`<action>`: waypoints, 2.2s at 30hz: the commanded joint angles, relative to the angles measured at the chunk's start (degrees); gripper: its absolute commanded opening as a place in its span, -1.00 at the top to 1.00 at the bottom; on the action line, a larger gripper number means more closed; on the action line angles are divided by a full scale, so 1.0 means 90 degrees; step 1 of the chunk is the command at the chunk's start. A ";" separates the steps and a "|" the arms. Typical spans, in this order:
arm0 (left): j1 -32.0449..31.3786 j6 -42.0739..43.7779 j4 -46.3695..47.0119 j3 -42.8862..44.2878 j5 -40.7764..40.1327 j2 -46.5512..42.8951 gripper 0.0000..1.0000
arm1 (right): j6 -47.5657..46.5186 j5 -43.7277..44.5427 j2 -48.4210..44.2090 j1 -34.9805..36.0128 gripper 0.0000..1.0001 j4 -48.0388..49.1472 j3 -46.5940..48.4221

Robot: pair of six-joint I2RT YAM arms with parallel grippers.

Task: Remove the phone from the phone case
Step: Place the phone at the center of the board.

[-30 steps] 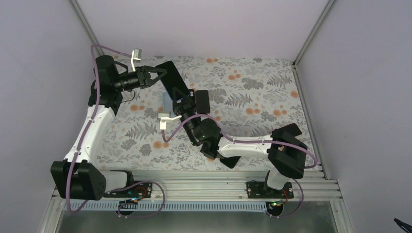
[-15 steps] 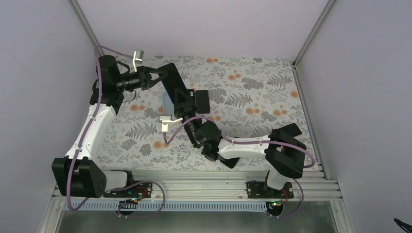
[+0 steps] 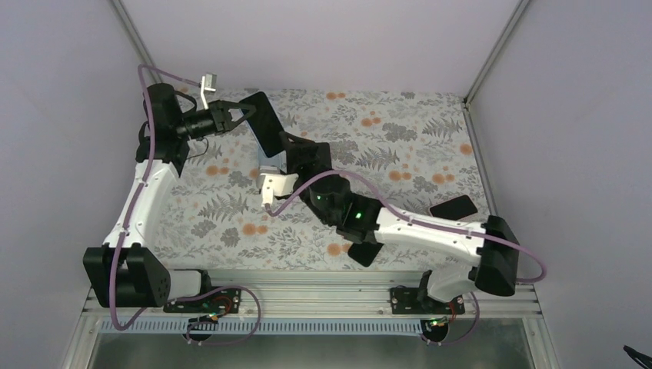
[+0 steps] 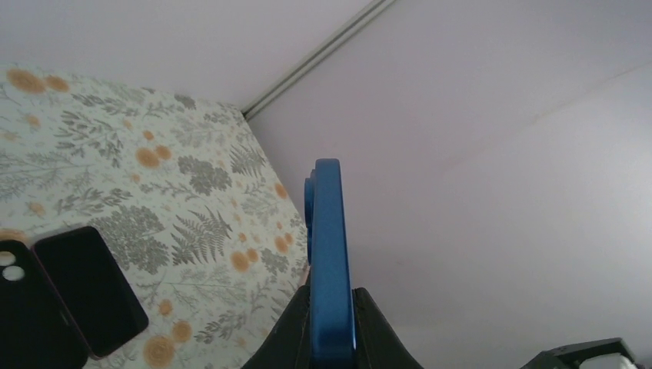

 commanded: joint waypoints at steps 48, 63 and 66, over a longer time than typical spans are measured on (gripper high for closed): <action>-0.1249 0.1643 0.1311 -0.0035 0.1211 -0.0121 0.95 | 1.0006 -1.0589 0.0322 -0.4162 0.03 -0.1961 0.1246; -0.1377 0.1699 0.1289 -0.0070 0.1193 -0.0036 0.95 | 1.0243 -1.0927 0.0428 -0.4135 0.70 -0.1768 0.1297; -0.1386 0.1770 0.1204 -0.0062 0.1140 -0.0038 0.95 | 1.0247 -1.0977 0.0391 -0.4132 0.90 -0.1766 0.1288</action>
